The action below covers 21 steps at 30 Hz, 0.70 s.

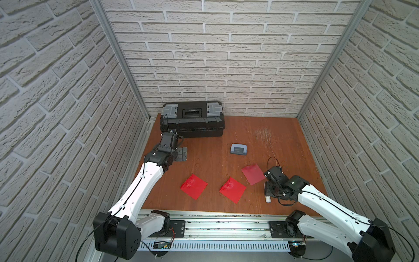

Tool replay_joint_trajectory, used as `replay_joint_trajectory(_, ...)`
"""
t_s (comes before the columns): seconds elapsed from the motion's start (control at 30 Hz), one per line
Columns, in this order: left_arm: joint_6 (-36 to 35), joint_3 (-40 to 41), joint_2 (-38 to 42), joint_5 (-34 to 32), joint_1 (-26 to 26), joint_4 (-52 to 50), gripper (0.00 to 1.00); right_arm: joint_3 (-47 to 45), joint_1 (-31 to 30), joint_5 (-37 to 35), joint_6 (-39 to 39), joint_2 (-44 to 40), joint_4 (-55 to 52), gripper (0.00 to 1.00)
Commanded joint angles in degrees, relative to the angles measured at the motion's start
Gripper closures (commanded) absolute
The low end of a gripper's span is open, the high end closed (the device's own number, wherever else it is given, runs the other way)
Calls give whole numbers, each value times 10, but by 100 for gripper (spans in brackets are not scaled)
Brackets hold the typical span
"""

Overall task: Seal the envelope with a glue stick
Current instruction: Pick up the glue stick from the center of the board.

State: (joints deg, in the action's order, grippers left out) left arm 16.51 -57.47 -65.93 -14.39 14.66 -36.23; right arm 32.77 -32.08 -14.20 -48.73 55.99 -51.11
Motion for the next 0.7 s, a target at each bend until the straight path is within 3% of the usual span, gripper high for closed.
replay_joint_trajectory(0.0,0,9,13,-10,3,0,2,-16,-12,1,-22,18,43,42)
replay_joint_trajectory(0.4,-5,4,4,-17,18,-12,2,-51,-30,41,-19,74,110,61)
replay_joint_trajectory(0.67,-9,1,-12,-16,39,-17,2,-46,-36,40,-16,89,110,64)
